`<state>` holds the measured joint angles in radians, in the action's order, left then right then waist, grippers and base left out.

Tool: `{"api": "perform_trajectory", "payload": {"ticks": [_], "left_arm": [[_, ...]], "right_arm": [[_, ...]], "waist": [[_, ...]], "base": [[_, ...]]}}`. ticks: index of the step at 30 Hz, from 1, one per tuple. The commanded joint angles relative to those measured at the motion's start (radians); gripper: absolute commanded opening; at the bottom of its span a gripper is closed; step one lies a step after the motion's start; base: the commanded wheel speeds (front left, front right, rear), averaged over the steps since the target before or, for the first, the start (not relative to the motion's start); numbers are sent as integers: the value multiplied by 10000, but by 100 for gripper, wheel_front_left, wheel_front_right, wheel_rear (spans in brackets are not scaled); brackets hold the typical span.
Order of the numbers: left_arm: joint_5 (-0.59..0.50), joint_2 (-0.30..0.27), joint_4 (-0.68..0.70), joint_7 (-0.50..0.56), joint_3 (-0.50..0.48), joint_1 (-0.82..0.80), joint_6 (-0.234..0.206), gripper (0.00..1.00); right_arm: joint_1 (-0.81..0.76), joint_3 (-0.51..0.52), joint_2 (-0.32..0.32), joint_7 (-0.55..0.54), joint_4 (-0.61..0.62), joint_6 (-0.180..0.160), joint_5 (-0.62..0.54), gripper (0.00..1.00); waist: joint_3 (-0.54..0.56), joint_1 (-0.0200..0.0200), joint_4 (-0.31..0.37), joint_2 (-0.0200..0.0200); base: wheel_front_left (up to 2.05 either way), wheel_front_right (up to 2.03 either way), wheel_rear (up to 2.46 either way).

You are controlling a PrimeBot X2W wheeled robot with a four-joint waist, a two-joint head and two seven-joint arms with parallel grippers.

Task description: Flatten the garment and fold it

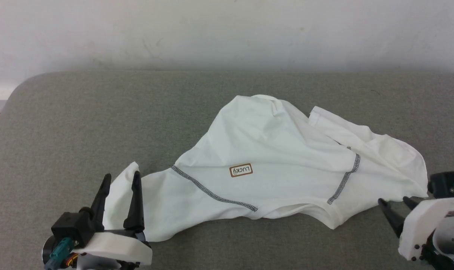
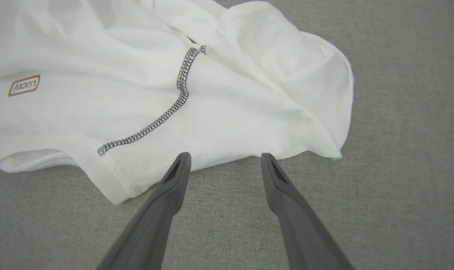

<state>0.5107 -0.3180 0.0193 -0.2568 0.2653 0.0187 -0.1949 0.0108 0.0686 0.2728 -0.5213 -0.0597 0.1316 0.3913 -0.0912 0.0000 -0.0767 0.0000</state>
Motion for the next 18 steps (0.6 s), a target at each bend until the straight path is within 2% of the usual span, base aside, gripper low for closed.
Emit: {"api": "perform_trajectory", "payload": {"ticks": [1, 4, 7, 13, 18], "left_arm": [[60, -7, -32, -42, -21, 2, 41, 100], [84, 15, -102, -37, 21, -140, 104, 100], [79, 54, -178, -38, 52, -290, 149, 100], [64, 158, -356, -42, 95, -546, 284, 100], [81, 118, -573, 19, 204, -584, 434, 100]], "right_arm": [[202, -154, 113, -346, 42, -9, 128, 100], [741, -474, 437, -1004, -227, -9, 192, 100], [1375, -746, 641, -1161, -796, -9, 251, 100], [1990, -1313, 785, -1858, -2469, -9, 499, 100], [1880, -1751, 633, -3166, -3458, -9, 1170, 99]], "waist": [[-84, 0, 10, 0], [-310, 0, -43, 0], [-560, 0, -84, 0], [-825, 0, -207, 0], [-754, 0, -206, 0]], "base": [[0, 0, 0], [0, 0, 0], [0, 0, 0], [0, 0, 0], [0, 0, 0]]}}
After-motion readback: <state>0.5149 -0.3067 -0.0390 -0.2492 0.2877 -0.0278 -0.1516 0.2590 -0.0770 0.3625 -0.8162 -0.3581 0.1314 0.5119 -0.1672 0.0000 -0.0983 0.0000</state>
